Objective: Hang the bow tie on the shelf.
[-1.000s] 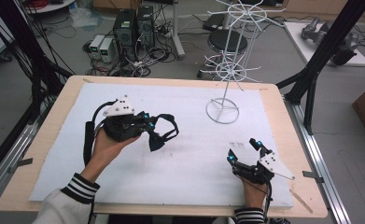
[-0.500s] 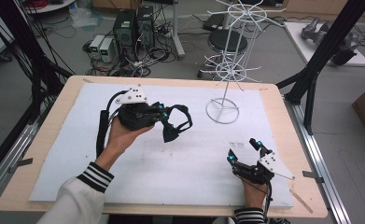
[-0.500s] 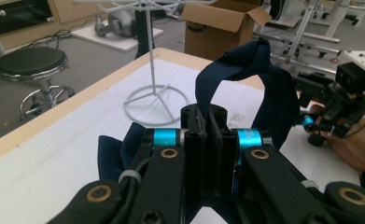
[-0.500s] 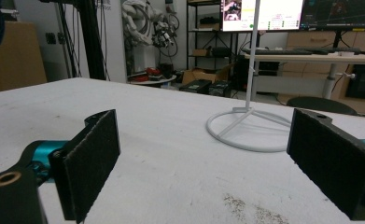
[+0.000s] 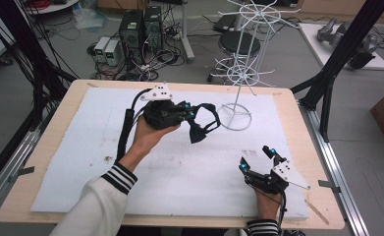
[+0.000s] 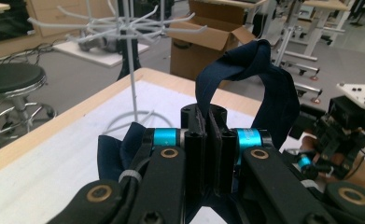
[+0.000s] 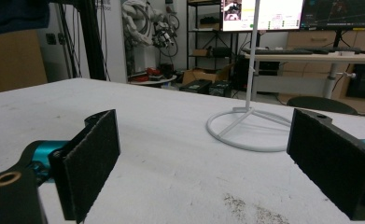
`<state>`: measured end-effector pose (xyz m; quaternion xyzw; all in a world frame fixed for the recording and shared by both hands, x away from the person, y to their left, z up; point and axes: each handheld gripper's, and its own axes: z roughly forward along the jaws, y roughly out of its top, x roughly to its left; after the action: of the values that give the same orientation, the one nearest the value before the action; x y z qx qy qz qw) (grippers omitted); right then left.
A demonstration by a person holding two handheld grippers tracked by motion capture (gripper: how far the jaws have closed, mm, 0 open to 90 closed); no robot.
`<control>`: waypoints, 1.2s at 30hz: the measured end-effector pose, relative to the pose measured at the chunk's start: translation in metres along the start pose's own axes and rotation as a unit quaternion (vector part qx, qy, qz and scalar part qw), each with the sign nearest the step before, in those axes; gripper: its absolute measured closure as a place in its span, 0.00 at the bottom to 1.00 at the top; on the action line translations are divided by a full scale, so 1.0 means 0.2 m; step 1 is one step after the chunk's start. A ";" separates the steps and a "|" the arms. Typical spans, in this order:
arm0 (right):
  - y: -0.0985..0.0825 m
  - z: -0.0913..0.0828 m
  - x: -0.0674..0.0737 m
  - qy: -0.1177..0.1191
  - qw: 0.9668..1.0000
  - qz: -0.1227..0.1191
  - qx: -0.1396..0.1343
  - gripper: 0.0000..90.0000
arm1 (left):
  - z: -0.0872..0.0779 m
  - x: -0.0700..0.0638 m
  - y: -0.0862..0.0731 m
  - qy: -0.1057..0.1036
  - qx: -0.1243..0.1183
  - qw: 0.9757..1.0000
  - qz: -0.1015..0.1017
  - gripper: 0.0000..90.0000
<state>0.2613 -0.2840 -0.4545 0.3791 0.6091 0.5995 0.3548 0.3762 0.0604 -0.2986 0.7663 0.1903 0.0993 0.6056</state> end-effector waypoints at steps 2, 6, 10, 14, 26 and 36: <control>0.00 0.00 0.00 0.000 1.000 0.000 0.000 0.10 | 0.04 0.00 0.01 -0.001 -0.003 1.000 0.000 0.95; 0.00 0.00 0.00 0.000 1.000 0.000 0.000 0.10 | 0.09 0.02 0.01 -0.004 -0.014 1.000 -0.010 0.95; 0.00 0.00 0.00 0.001 1.000 0.000 0.001 0.10 | 0.14 0.02 0.02 -0.004 -0.022 1.000 -0.016 0.95; 0.00 0.00 0.00 0.001 1.000 0.000 0.001 0.10 | 0.17 0.03 0.03 0.002 -0.028 0.999 -0.020 0.95; 0.00 0.00 0.00 0.000 1.000 0.000 0.000 0.10 | 0.23 0.06 0.04 0.031 -0.060 0.997 -0.031 0.95; 0.00 0.00 0.00 -0.001 1.000 0.000 0.000 0.10 | 0.28 0.11 0.04 0.040 -0.068 0.996 -0.044 0.95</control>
<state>0.2613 -0.2838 -0.4545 0.3795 0.6088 0.5995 0.3550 0.4200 0.0177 -0.3057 0.7093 0.2409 0.1162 0.6522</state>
